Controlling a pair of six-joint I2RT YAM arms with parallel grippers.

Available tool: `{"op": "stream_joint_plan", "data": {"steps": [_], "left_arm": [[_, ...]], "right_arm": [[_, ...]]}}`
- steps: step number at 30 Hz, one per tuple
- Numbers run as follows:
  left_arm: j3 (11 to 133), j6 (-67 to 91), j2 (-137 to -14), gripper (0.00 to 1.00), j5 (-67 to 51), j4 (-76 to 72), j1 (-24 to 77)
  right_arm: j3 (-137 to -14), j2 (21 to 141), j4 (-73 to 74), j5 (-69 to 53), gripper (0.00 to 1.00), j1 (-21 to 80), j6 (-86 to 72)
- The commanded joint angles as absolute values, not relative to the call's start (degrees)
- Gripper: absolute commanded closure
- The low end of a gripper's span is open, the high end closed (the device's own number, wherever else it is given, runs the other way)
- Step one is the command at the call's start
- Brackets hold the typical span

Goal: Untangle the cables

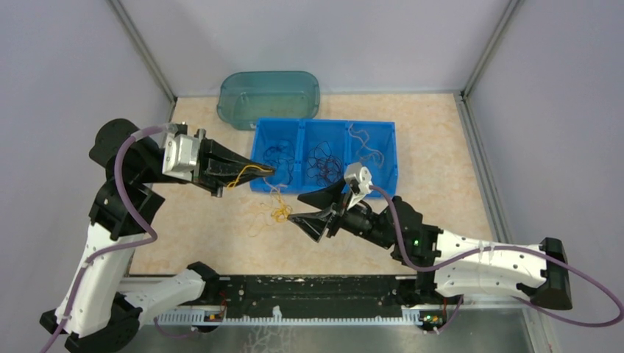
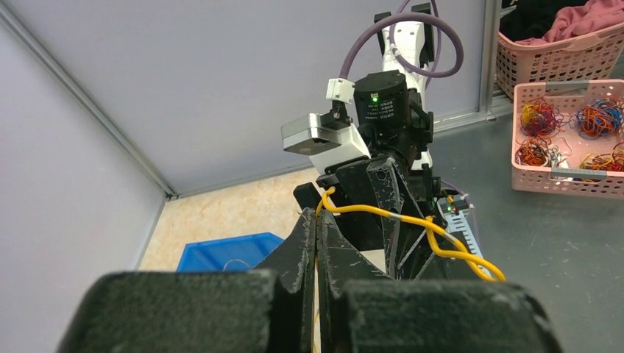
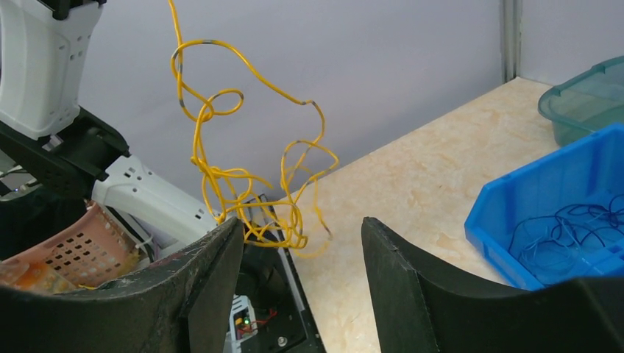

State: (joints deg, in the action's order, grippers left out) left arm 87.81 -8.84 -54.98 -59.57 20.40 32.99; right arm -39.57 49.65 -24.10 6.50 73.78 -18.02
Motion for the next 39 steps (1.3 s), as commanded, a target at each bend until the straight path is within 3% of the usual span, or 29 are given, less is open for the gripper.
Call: {"op": "stream_joint_plan", "data": {"steps": [1, 6, 17, 24, 39], "left_arm": [[87.32, -8.94, -54.24, 1.0, -59.6, 19.78, 32.81], [86.7, -9.06, -54.01, 1.0, -59.61, 19.73, 32.78], [86.27, -9.7, -54.01, 1.0, -58.93, 19.95, 32.78], [85.69, -10.37, -53.85, 1.0, -58.48, 20.13, 32.78], [84.55, -7.14, -53.29, 1.0, -58.56, 18.64, 32.78]], "right_arm": [[-42.41, 47.38, -26.77, 6.05, 0.39, 74.53, -17.99], [-40.89, 44.75, -27.55, 7.95, 0.39, 74.53, -18.51], [-45.35, 50.18, -27.7, 2.62, 0.48, 75.2, -18.19], [-45.52, 52.07, -28.37, 2.43, 0.48, 75.7, -17.74], [-47.53, 56.15, -29.29, 22.59, 0.55, 78.51, -6.13]]}}
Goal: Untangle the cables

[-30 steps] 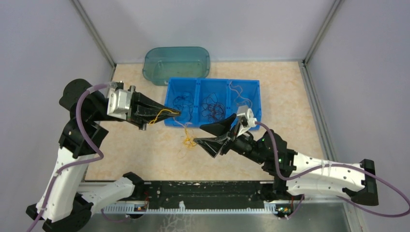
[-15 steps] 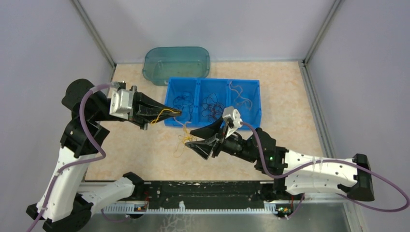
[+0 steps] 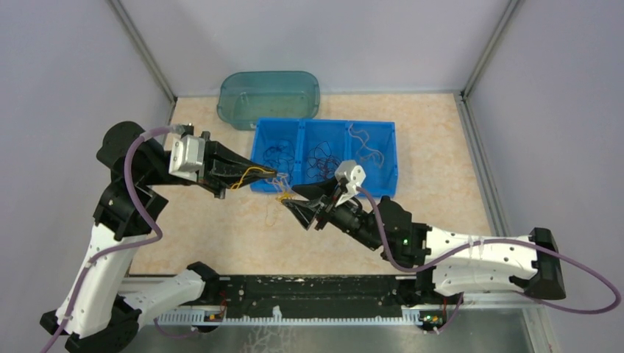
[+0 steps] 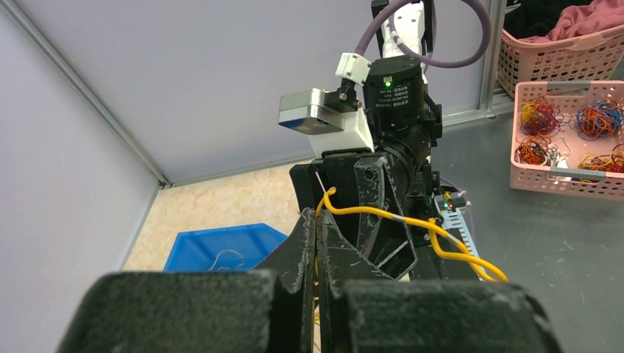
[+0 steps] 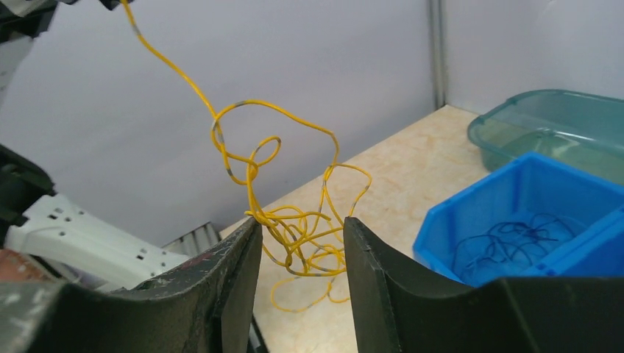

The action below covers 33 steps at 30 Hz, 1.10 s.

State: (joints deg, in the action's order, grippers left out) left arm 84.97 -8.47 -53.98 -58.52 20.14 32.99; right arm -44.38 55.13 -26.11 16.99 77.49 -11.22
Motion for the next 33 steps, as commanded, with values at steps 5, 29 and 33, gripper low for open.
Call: {"op": "stream_joint_plan", "data": {"steps": [5, 29, 33], "left_arm": [[83.76, -6.14, -53.18, 1.0, -58.01, 17.99, 32.78], [83.9, -2.21, -55.54, 1.0, -50.54, 17.67, 32.78], [87.08, -5.7, -55.9, 1.0, -46.71, 18.89, 32.79]], "right_arm": [[-47.9, 57.48, -29.52, 25.59, 0.59, 79.36, -2.54], [-46.51, 68.58, -49.47, 34.8, 0.81, 79.28, 12.38], [-42.2, 66.41, -47.38, 35.23, 0.83, 78.74, 8.11]]}}
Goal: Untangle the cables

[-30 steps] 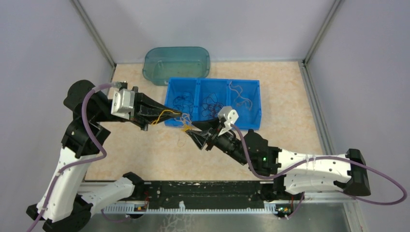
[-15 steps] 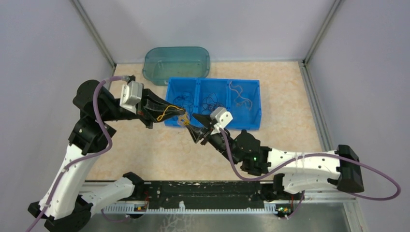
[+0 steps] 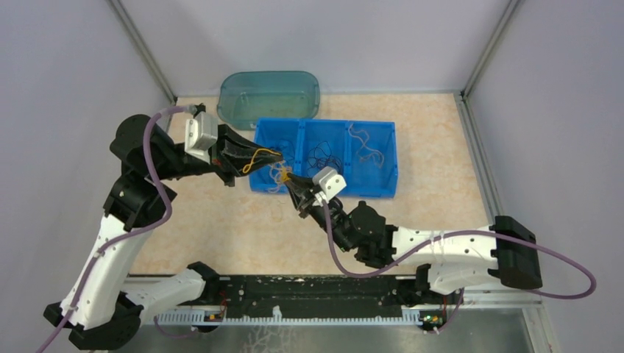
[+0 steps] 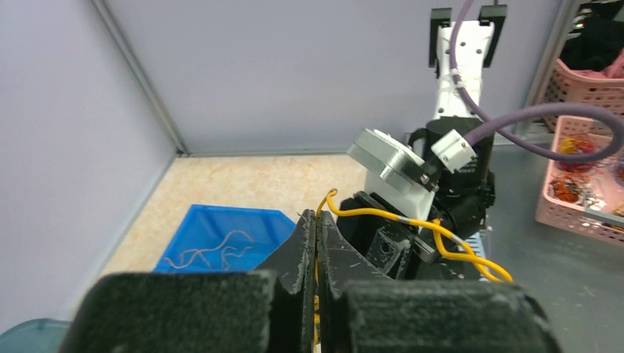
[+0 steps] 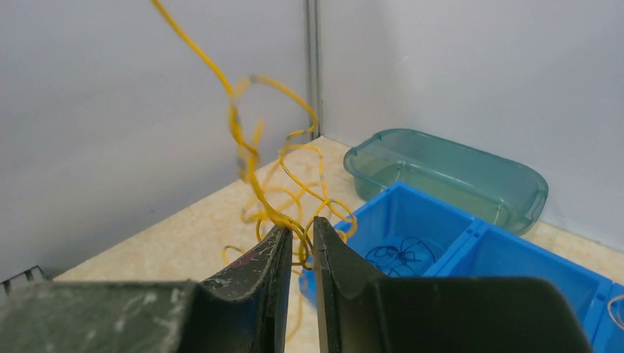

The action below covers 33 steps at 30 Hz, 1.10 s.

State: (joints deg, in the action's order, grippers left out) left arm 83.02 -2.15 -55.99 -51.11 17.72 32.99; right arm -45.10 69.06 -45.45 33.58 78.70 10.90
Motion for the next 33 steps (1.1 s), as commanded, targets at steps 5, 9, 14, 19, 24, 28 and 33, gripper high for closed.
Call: {"op": "stream_joint_plan", "data": {"steps": [5, 9, 14, 19, 24, 28, 33], "left_arm": [[90.76, -5.75, -56.55, 1.0, -45.2, 19.06, 32.78], [93.02, -6.98, -57.03, 1.0, -43.29, 19.52, 32.78], [94.18, -10.53, -56.47, 1.0, -39.93, 18.72, 32.78], [94.25, -15.28, -55.52, 1.0, -34.07, 15.56, 32.81], [94.47, -19.6, -54.79, 1.0, -31.79, 13.87, 32.81], [95.29, -19.52, -55.23, 1.0, -34.54, 17.87, 32.78], [93.42, -18.1, -54.71, 1.0, -41.06, 21.3, 32.78]], "right_arm": [[-37.96, 64.84, -45.51, 35.33, 0.83, 77.9, 3.09], [-36.38, 64.24, -43.57, 35.68, 0.83, 77.87, 0.88], [-33.22, 62.97, -40.83, 36.3, 0.85, 77.87, -3.16], [-28.78, 61.42, -38.13, 37.08, 0.88, 77.87, -8.63], [-25.0, 58.79, -35.37, 37.74, 0.93, 77.87, -14.05], [-26.35, 54.53, -33.09, 37.69, 0.71, 77.87, -14.03], [-33.91, 49.47, -31.79, 32.29, 0.41, 77.35, -8.68]]}}
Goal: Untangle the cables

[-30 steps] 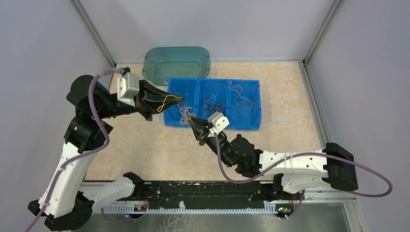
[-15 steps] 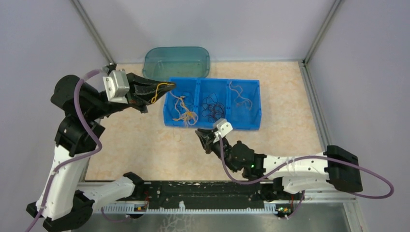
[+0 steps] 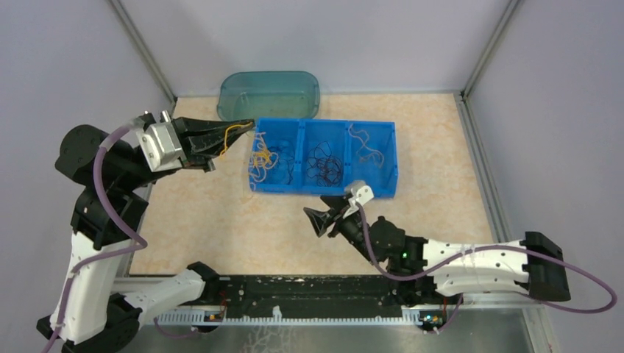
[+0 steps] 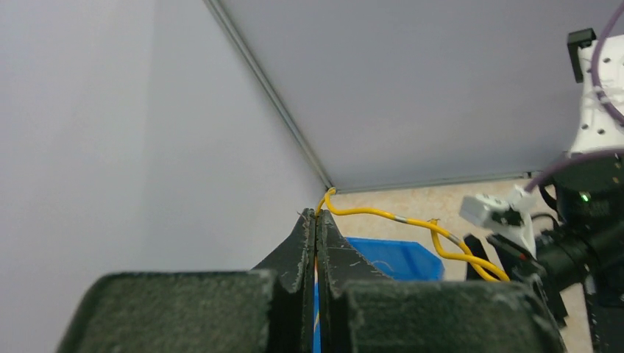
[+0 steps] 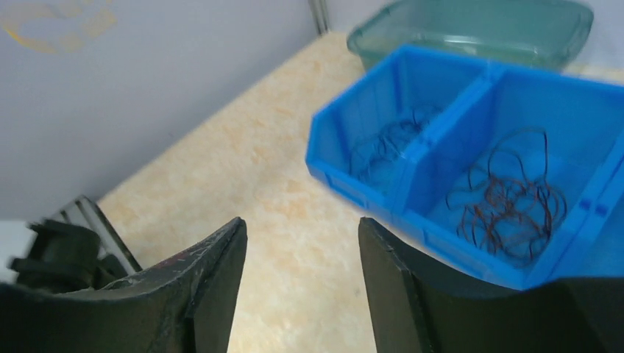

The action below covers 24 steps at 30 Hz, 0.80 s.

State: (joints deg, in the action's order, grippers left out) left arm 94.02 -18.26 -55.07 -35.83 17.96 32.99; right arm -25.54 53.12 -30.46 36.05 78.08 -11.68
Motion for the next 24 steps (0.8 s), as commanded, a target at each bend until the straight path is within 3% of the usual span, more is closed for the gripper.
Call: {"op": "stream_joint_plan", "data": {"steps": [1, 8, 17, 24], "left_arm": [[93.24, -17.61, -54.73, 1.0, -42.11, 21.77, 32.79], [92.56, -16.88, -54.71, 1.0, -46.18, 23.82, 32.78], [92.63, -16.48, -54.86, 1.0, -47.63, 24.18, 32.78], [92.89, -15.23, -54.98, 1.0, -48.46, 23.55, 32.79]], "right_arm": [[-36.11, 49.51, -30.93, 30.88, 0.38, 77.08, -7.78], [-49.12, 53.46, -24.62, 13.93, 0.34, 72.92, -7.97], [-51.95, 56.41, -22.43, 5.27, 0.54, 71.46, -9.37], [-52.11, 58.18, -22.74, 4.74, 0.54, 71.39, -10.04]]}}
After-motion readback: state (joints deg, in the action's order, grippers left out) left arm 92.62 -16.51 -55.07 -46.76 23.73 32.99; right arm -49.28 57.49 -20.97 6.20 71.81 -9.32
